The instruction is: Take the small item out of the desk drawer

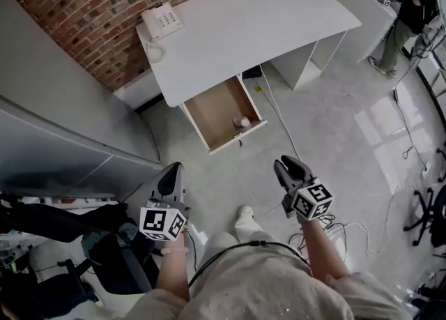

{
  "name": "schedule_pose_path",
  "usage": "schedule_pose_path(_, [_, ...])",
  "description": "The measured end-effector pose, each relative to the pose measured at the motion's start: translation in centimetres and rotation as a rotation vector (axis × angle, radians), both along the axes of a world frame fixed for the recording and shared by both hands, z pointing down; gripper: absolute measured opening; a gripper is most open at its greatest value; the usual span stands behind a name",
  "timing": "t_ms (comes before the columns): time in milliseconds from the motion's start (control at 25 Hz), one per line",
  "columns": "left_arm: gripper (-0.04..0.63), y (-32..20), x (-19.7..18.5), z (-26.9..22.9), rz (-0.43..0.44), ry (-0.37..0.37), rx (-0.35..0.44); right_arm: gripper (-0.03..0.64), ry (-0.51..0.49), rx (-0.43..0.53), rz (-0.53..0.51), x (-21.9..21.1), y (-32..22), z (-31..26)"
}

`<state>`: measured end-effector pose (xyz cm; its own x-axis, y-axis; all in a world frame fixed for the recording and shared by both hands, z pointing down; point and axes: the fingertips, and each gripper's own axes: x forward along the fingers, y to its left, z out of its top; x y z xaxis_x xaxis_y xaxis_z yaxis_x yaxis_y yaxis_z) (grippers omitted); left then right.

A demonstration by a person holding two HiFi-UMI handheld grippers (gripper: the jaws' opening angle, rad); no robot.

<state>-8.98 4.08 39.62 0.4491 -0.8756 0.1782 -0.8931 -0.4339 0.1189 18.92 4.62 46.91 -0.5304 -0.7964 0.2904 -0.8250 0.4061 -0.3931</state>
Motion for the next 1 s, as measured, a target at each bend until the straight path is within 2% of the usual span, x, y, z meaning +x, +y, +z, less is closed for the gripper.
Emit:
schedule_pose_path(240, [0.006, -0.7, 0.2, 1.2, 0.002, 0.005, -0.028, 0.115, -0.051, -0.023, -0.025, -1.3, -1.6, 0.7])
schedule_pose_path(440, [0.006, -1.8, -0.1, 2.4, -0.02, 0.017, -0.06, 0.117, -0.042, -0.044, -0.051, -2.0, -2.6, 1.8])
schedule_pose_path(600, [0.005, -2.5, 1.0, 3.7, 0.023, -0.017, -0.085, 0.117, -0.047, -0.074, -0.047, -2.1, -3.8, 3.1])
schedule_pose_path(1000, [0.006, -8.9, 1.0, 6.8, 0.061, -0.025, -0.102, 0.117, -0.018, -0.139, -0.068, -4.9, -9.2, 6.0])
